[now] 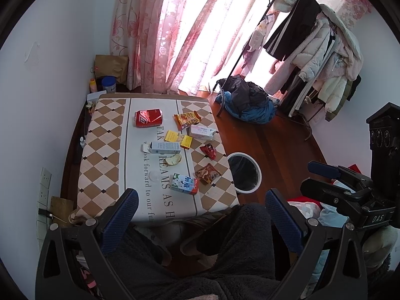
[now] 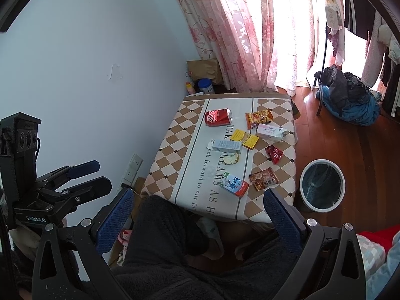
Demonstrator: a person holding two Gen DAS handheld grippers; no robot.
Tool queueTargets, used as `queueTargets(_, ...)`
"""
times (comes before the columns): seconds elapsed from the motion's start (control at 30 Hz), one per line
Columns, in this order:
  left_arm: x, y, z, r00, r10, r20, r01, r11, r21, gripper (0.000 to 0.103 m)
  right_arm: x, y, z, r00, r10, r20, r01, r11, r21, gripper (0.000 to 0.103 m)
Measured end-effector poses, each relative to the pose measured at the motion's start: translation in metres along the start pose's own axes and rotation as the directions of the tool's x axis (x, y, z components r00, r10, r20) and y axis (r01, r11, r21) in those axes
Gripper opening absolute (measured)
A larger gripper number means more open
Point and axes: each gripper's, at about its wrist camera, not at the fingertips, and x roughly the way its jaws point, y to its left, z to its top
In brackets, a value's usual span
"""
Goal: Collect trash
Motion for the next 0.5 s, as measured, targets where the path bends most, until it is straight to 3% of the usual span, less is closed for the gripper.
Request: queueTargets(0.5, 0.0001, 0.0008, 0.0028, 1.000, -0.001, 0.002, 0.001, 1.000, 0.003, 0.103, -0.0036, -0.0034, 0.0002, 1.000, -0.002, 0.006, 0.002, 1.000, -0.003, 0.103)
